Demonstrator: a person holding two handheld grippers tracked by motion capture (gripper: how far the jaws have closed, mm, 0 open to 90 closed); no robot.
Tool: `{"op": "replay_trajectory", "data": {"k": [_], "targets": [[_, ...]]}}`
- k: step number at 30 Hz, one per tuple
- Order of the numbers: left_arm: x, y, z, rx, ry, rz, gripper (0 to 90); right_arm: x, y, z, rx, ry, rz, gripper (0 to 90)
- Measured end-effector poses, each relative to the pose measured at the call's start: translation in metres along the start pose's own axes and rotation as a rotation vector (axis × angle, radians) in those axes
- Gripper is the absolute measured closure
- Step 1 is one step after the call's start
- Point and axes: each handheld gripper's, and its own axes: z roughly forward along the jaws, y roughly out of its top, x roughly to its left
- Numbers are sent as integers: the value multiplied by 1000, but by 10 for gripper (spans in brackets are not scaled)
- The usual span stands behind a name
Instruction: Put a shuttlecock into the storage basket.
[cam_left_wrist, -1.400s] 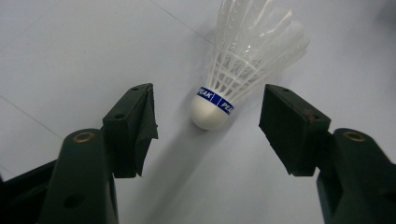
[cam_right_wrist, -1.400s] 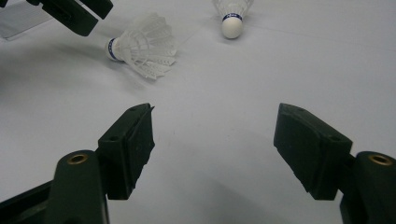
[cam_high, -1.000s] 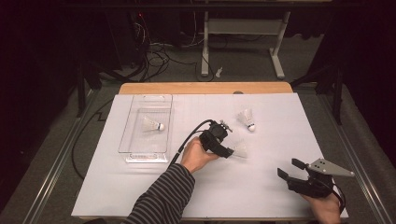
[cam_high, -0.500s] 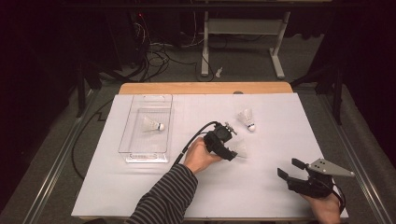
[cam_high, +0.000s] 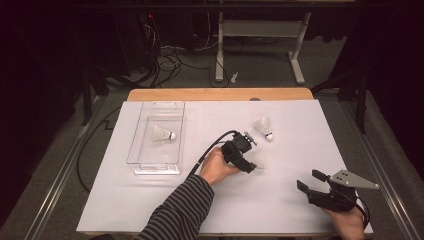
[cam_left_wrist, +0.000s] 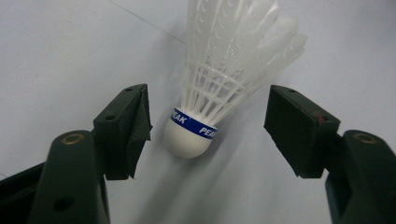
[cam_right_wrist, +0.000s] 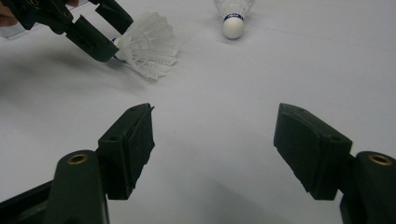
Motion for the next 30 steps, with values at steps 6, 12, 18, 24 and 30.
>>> {"op": "replay_trajectory", "data": {"k": [6, 12, 18, 24, 30], "targets": [[2, 0, 4, 14, -1, -3, 321, 0, 0, 0, 0, 1, 0, 291], [3, 0, 6, 24, 4, -5, 333, 0, 0, 0, 1, 2, 1, 291], [4, -1, 8, 30, 3, -16, 376, 0, 0, 0, 1, 2, 1, 291], [6, -1, 10, 40, 4, -20, 414, 0, 0, 0, 2, 5, 3, 291], [8, -2, 9, 43, 3, -29, 465, -1, 0, 0, 1, 5, 5, 291]]}}
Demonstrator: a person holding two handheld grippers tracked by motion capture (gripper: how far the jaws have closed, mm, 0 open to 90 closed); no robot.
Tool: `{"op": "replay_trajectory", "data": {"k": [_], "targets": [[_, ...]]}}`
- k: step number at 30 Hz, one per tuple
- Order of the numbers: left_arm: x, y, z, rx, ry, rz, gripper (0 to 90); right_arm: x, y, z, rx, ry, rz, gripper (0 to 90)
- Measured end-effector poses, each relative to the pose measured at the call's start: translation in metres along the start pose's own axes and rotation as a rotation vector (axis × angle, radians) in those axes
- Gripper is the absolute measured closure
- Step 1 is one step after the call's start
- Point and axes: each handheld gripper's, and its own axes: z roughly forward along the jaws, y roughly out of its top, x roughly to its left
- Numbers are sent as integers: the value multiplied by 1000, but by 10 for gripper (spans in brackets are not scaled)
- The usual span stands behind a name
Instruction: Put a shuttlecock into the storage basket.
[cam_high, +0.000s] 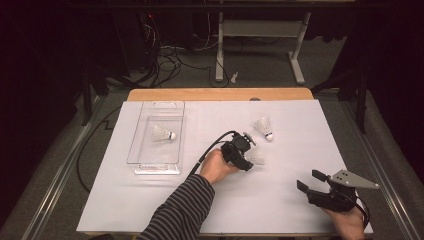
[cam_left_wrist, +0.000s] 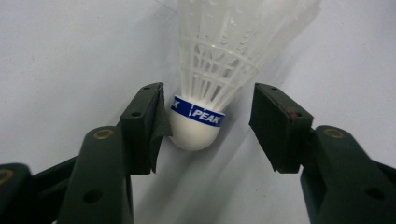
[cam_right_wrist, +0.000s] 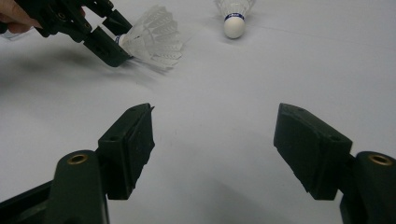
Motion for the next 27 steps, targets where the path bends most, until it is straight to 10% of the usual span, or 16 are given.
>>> {"op": "replay_trajectory", "data": {"k": [27], "targets": [[5, -2, 0, 11, 11, -27, 645, 0, 0, 0, 1, -1, -3, 291]]}}
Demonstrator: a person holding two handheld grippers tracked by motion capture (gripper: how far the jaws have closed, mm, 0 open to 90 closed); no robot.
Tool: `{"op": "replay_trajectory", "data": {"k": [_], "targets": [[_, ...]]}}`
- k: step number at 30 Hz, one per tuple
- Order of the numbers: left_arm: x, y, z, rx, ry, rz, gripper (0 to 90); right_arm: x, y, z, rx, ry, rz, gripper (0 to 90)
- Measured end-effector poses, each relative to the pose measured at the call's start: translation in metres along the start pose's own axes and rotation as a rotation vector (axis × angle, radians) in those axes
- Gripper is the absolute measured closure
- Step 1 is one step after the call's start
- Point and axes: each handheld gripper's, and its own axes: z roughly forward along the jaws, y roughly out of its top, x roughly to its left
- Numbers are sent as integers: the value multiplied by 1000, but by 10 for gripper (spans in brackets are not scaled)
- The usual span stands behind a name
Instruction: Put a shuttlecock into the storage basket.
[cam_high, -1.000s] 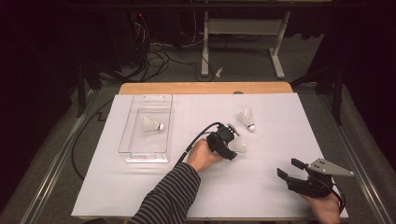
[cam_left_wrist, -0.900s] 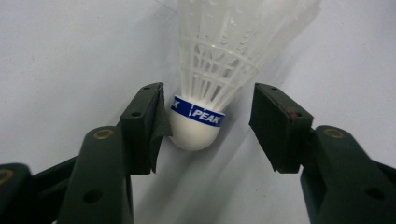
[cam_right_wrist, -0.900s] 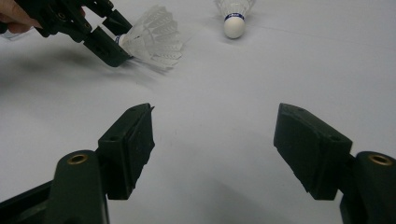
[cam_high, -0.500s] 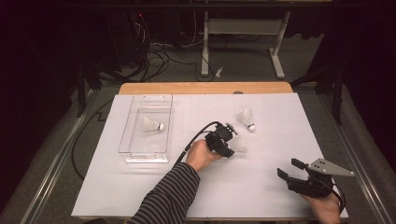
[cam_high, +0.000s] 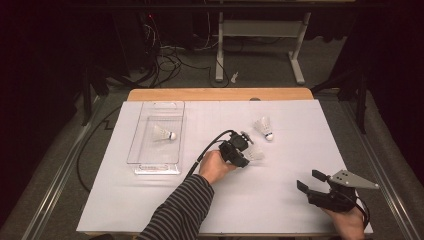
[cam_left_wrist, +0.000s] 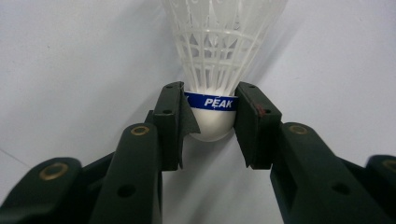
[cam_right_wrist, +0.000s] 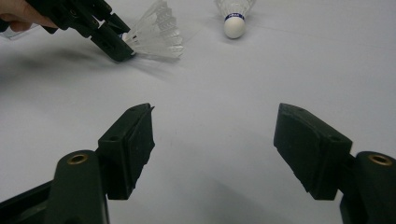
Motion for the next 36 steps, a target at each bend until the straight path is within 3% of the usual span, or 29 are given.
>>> {"op": "replay_trajectory", "data": {"k": [36], "targets": [[-1, -7, -20, -45, -23, -22, 648, 0, 0, 0, -2, -3, 4, 291]]}}
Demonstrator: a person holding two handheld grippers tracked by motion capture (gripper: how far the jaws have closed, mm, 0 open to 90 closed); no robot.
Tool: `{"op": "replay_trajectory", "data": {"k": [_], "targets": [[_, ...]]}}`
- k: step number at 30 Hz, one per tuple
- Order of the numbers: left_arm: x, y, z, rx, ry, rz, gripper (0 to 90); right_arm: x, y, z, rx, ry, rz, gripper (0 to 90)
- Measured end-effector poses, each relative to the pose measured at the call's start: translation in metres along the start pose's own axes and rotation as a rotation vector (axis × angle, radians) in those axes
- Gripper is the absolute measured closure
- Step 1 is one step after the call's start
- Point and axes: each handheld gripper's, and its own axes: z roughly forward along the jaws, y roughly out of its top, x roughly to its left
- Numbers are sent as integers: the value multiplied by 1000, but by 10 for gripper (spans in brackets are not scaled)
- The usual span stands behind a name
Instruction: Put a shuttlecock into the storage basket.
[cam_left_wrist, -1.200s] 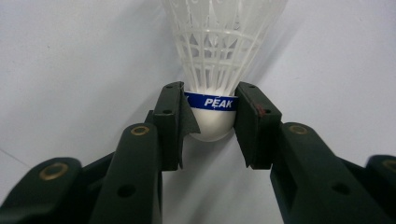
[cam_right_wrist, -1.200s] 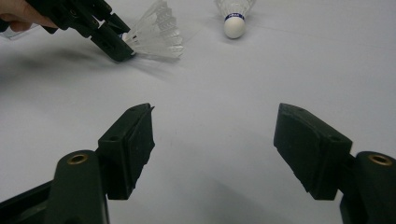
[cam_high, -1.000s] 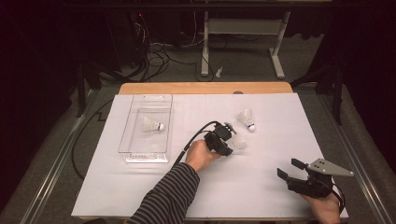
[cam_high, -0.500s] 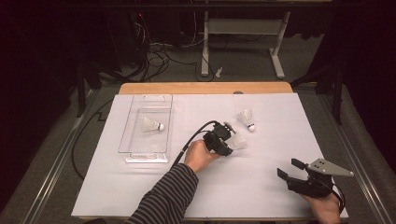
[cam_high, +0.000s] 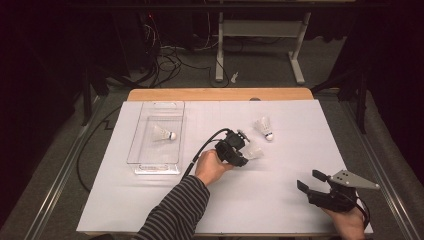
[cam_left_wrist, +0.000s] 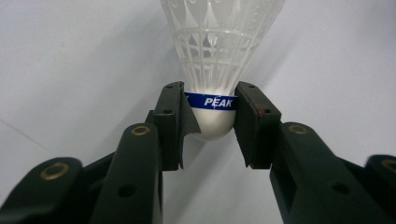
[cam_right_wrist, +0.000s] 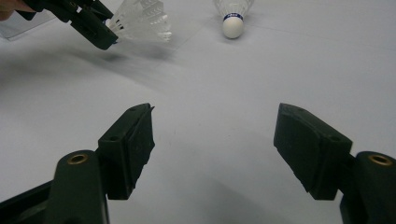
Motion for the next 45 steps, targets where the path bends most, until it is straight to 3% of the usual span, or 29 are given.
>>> {"op": "replay_trajectory", "data": {"k": [13, 26, 45], "targets": [[-4, -2, -7, -12, -13, 6, 648, 0, 0, 0, -1, 0, -1, 291], [-2, -10, -10, -22, -6, -19, 648, 0, 0, 0, 0, 0, -2, 291], [-7, -15, -21, -37, -7, 0, 647, 0, 0, 0, 1, 0, -5, 291]]}}
